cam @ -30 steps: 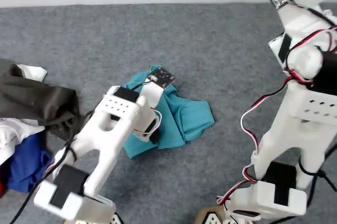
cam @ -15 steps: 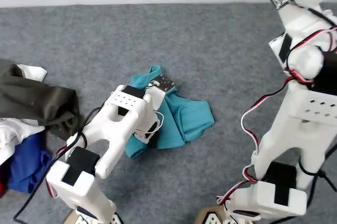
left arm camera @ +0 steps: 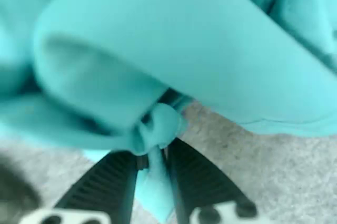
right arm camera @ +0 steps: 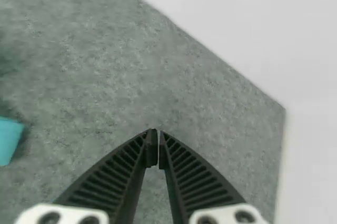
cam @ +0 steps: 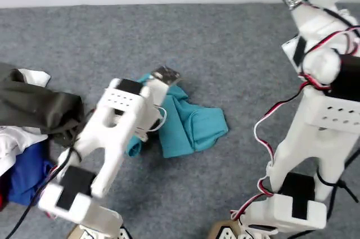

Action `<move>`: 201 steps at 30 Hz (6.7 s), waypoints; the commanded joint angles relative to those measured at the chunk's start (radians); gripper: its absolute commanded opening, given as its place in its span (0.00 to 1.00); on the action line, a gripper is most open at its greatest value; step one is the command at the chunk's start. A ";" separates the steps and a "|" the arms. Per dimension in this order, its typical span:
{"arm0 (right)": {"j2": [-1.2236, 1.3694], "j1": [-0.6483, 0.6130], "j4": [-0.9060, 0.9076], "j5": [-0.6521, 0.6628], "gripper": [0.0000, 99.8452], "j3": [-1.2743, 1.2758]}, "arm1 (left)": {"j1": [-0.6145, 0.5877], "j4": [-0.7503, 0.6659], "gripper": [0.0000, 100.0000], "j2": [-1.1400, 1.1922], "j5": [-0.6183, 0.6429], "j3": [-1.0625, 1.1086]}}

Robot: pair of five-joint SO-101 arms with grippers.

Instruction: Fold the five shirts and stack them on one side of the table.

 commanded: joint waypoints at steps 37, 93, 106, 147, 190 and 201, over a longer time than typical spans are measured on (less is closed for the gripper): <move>0.059 -0.648 0.002 -0.302 0.01 0.559 | -0.571 0.023 0.11 -0.138 -0.060 0.054; 0.108 -0.648 0.004 -0.296 0.01 0.559 | -0.618 -0.439 0.01 -0.138 -0.043 0.285; 0.110 -0.682 0.004 -0.296 0.01 0.559 | -0.721 -0.167 0.00 -0.451 -0.037 0.133; 0.599 -1.145 0.031 -0.333 0.22 0.560 | -0.861 -0.216 0.00 -0.563 -0.037 0.335; 0.443 -0.237 -0.160 -0.224 0.02 0.548 | -0.855 -0.071 0.00 -0.569 -0.037 0.166; 0.403 -0.337 0.041 -0.222 0.24 0.359 | -0.855 -0.077 0.00 -0.563 -0.037 0.166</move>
